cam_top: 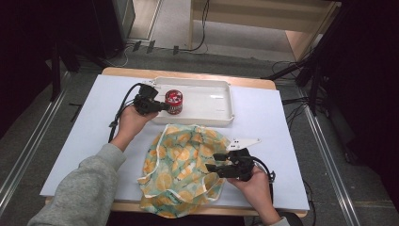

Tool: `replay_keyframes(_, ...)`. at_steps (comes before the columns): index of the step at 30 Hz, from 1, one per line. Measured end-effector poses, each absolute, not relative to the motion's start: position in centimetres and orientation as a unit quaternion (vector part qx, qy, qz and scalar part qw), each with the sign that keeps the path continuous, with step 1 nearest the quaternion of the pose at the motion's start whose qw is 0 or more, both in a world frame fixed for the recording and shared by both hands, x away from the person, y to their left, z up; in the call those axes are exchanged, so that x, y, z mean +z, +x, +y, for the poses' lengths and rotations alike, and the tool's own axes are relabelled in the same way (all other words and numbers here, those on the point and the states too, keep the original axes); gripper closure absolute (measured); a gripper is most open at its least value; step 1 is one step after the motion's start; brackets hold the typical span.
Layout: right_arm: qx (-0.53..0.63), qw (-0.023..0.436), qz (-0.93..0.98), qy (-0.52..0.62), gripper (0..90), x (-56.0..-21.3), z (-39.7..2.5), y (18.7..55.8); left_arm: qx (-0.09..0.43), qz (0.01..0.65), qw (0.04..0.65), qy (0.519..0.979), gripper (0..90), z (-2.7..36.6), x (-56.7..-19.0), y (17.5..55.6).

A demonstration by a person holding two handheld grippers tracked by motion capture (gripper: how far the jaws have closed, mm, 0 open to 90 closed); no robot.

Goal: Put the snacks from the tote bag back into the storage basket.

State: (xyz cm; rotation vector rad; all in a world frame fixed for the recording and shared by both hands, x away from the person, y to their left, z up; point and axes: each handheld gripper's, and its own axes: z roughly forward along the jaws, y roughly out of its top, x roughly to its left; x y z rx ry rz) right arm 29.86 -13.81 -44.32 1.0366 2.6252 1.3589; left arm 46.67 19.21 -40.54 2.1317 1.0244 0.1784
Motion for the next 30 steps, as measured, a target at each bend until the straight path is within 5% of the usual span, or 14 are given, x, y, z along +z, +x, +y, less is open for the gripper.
replay_keyframes(30, 0.434, 0.007, 0.835, 0.338, 46.6, -44.4, -14.0, 29.5, 0.061, 0.391, 0.353, 0.848, 89.6, 13.5, -41.2, 49.0)
